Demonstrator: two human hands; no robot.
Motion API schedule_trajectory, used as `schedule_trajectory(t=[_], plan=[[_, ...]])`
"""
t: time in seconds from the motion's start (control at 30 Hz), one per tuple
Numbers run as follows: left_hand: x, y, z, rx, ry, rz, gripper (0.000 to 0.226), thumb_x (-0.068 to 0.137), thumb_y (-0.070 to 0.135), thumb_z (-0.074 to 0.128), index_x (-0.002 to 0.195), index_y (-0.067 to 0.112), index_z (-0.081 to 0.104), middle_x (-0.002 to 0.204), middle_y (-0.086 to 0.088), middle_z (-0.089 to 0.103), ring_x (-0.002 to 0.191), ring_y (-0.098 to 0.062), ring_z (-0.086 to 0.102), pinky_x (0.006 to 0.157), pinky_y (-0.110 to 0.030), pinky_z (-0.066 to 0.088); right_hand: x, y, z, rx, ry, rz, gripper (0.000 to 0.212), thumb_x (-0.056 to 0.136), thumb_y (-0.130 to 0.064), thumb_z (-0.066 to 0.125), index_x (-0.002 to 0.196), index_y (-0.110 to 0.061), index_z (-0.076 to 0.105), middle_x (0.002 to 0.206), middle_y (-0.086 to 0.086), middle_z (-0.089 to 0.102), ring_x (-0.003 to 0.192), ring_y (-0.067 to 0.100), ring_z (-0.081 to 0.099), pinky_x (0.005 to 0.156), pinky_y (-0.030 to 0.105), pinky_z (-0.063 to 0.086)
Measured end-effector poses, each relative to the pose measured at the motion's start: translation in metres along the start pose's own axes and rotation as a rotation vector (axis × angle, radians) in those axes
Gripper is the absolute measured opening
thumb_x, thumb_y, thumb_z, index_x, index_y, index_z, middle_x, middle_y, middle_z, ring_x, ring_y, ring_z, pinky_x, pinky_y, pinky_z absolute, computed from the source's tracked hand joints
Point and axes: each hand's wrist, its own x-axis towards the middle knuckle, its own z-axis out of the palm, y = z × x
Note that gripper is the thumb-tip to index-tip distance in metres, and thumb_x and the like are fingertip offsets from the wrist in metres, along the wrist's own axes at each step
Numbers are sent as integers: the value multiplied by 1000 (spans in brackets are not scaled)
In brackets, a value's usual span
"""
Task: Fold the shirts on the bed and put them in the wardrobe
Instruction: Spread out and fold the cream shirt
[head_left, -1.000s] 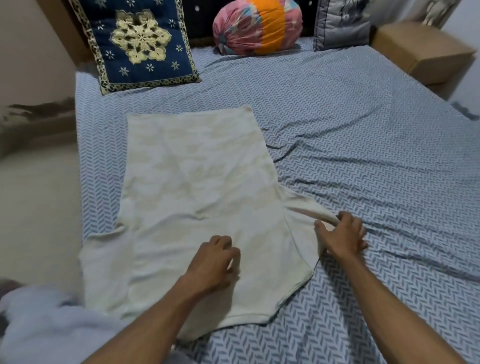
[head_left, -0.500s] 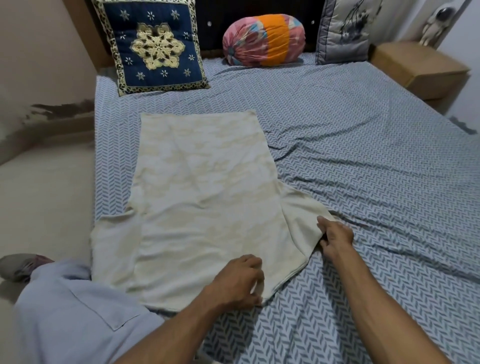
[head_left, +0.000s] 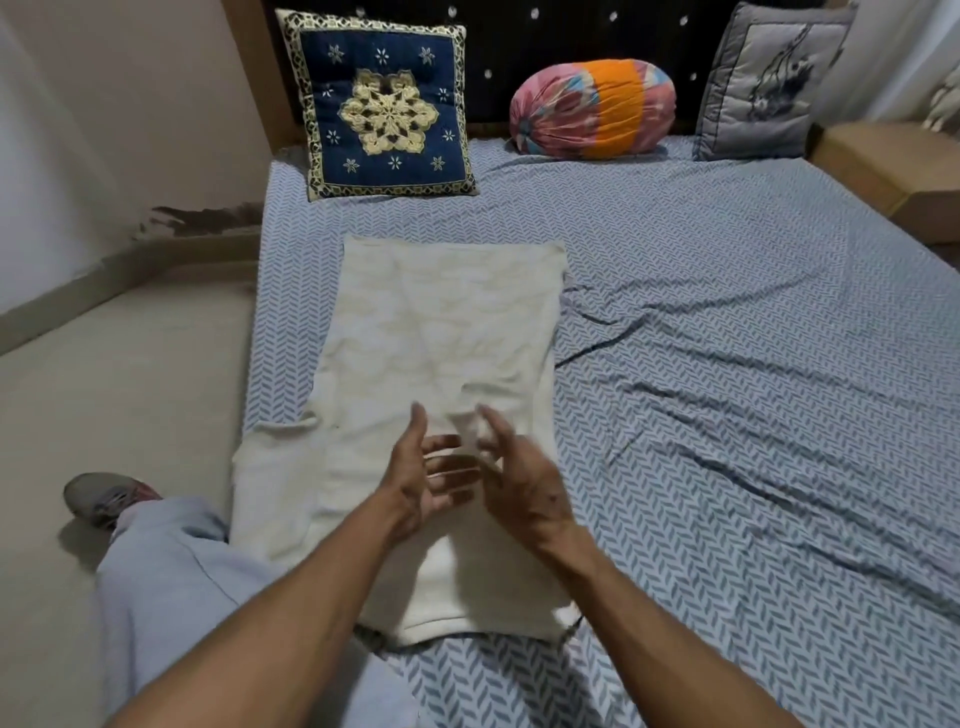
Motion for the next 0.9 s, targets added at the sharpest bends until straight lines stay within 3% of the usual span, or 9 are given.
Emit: schedule_trajectory(t=[0.07,0.13,0.2,0.27,0.37,0.5,0.7,0.8,0.9], plan=[[1,14,-19,26,65,51,79,82,77,58,106,3,70,94,-18,72,77,-32,68,76,-43,56,-14,-9,20,-28,-240,-154,86,84,-7,61,153,-37,20,105,3,72,84,29,67,65,39,58],[1,19,-35,101,156,82,49,85,44,77,104,-1,73,96,-19,74,72,-29,70,61,-33,57,-26,-15,32,-23,-422,-226,79,88,-7,54,154,-34,20,110,3,70,87,29,64,69,39,57],[2,17,-47,182,242,78,29,78,5,82,104,-3,73,96,-22,76,73,-30,71,61,-34,58,-38,-13,39,-58,-465,-269,76,86,-9,59,153,-24,29,111,6,69,89,29,62,72,38,55],[0,12,-54,253,260,60,26,74,-7,79,99,0,74,96,-24,75,76,-33,71,65,-39,58,-48,-5,39,-171,-435,-271,71,82,-22,67,147,-18,38,120,7,67,99,26,64,83,37,55],[-4,6,-59,309,268,94,16,79,-9,72,88,5,72,88,-20,75,69,-28,69,65,-35,56,-57,10,29,-288,-382,-228,63,73,-33,63,133,-19,51,125,4,62,107,25,63,89,38,55],[-8,4,-67,475,238,125,18,84,-3,66,96,10,67,66,-8,60,47,-19,48,53,-24,37,-67,22,14,-375,-451,-183,76,54,-24,70,128,-24,53,117,1,58,100,24,60,75,36,51],[-8,1,-81,558,270,184,21,86,-11,64,90,10,63,84,-9,68,72,-23,62,62,-28,47,-92,39,-10,-443,-458,-113,88,50,-28,74,135,-25,51,124,1,56,104,25,57,76,38,47],[-5,3,-80,612,292,213,20,86,-9,65,93,10,62,85,-7,67,74,-23,61,61,-29,46,-104,53,-21,-424,-380,69,73,66,-36,69,135,-19,51,123,7,56,103,30,58,78,41,50],[-4,2,-76,664,303,247,20,89,-7,63,95,12,60,82,-5,63,60,-16,53,51,-25,41,-117,60,-28,-172,-246,386,60,75,-13,66,134,-15,54,108,1,59,93,26,60,75,31,47]])
